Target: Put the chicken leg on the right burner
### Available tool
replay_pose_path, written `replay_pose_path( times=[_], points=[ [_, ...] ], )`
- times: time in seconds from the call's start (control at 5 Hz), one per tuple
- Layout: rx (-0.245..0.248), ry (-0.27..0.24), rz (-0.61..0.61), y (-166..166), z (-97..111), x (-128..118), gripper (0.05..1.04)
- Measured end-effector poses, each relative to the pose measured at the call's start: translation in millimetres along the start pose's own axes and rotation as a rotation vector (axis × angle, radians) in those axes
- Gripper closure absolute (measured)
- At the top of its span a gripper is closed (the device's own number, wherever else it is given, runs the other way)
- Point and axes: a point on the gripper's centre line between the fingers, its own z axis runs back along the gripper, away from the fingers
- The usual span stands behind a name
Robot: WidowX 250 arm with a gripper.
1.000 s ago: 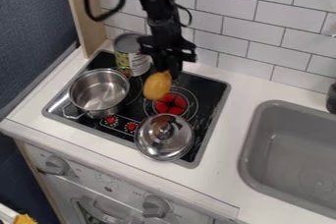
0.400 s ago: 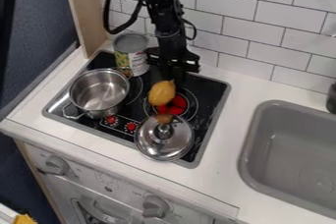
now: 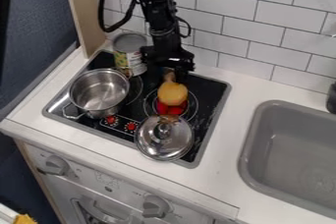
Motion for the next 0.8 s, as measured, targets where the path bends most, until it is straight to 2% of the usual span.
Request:
replay_pose_path(
  times=[0.2, 0.6, 0.8],
  points=[
    [-0.002, -0.021, -0.003, -3, 14, 2, 0.073],
    [-0.046, -0.126, -0.043, -17, 67, 4, 0.083],
    [-0.045, -0.135, -0.048, -17, 71, 5, 0.083]
  ],
)
